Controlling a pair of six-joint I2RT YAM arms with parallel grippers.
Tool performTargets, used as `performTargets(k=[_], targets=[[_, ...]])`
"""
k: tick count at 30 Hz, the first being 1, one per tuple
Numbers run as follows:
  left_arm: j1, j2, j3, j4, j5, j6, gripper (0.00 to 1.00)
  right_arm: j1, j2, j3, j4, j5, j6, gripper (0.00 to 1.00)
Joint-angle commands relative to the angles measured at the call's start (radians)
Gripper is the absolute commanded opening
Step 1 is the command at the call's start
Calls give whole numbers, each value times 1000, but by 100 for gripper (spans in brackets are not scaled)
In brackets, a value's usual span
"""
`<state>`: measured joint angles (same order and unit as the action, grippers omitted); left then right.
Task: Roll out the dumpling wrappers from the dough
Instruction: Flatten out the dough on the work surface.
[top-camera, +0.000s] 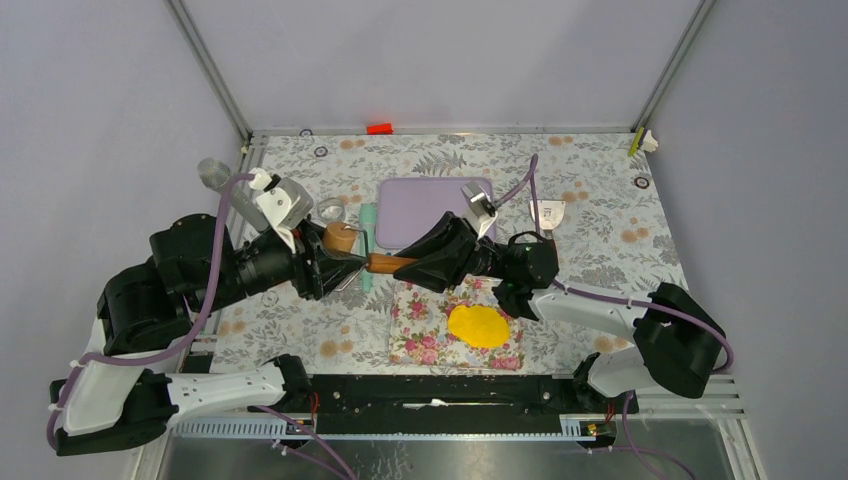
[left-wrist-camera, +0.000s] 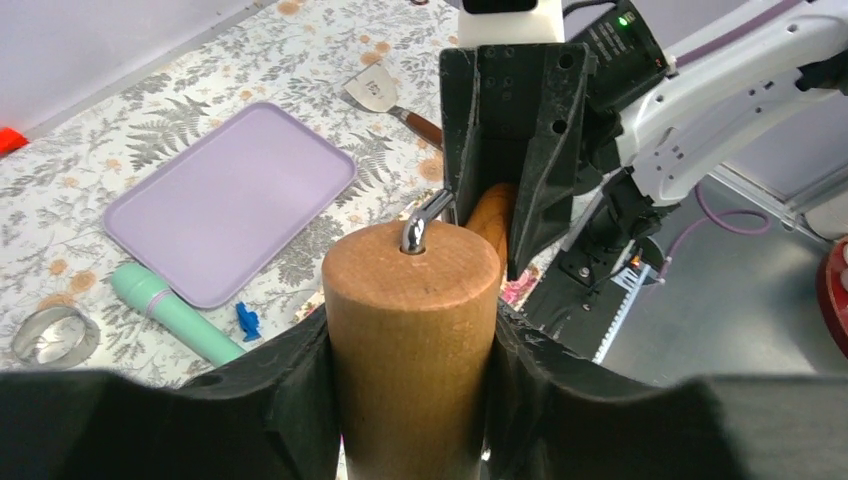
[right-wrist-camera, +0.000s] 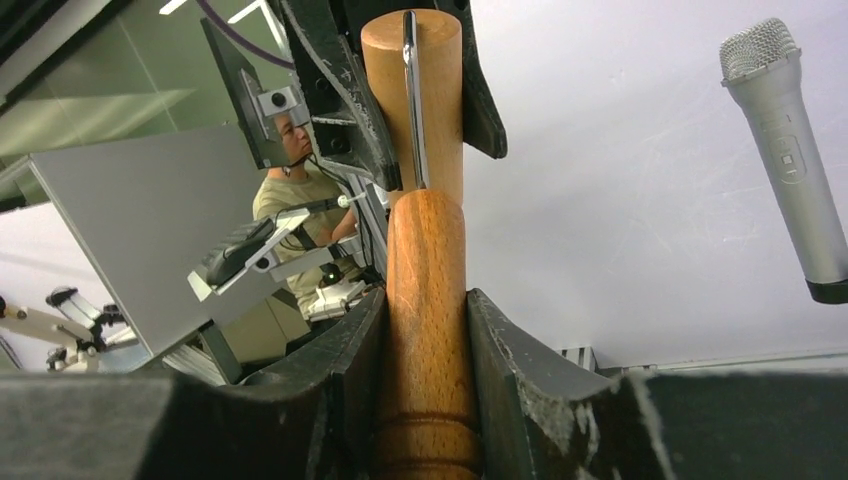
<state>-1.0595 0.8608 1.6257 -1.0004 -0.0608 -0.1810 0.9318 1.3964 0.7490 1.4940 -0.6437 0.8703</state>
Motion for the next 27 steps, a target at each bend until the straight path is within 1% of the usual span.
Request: performTargets(k=[1,2,3,4,6,7,8,9,11,13,15,17,18,20,23,27], targets=[[-2,40,13,31,-43,-25,57,17,-25,-27,226,209,38,0],[-2,39,13,27,-67,-35,78,11,-31,-49,213,250,57,0],[-2,36,11,26,-101,-44,95,-1,-45,-79,193,283,78,0],[0,32,11,25,-134,-55,98,-12,-60,-91,158,314,100,0],[9,31,14,22,-210,-76,99,-38,-119,-125,22,352,126,0],[17,33,19,19,-243,-84,99,-51,-164,-129,-113,373,127,0],[28,35,20,17,-256,-89,99,-60,-214,-122,-279,404,112,0],[40,36,20,18,-266,-98,99,-66,-259,-101,-520,438,89,0],[72,44,20,15,-272,-112,99,-81,-334,-27,-875,466,30,0],[124,59,14,7,-253,-133,99,-90,-382,73,-1216,495,-25,0],[194,81,-10,2,-195,-163,99,-106,-397,169,-1537,508,-49,0],[273,105,-53,10,-112,-201,99,-130,-395,247,-1788,498,-59,0],[323,117,-80,19,-66,-222,99,-138,-395,277,-1886,486,-64,0],[363,134,-160,53,6,-254,99,-142,-396,316,-2038,475,-65,0],[371,145,-292,111,29,-283,99,-161,-394,355,-2195,447,-90,0],[371,158,-495,179,24,-324,99,-213,-372,362,-2356,434,-125,0]])
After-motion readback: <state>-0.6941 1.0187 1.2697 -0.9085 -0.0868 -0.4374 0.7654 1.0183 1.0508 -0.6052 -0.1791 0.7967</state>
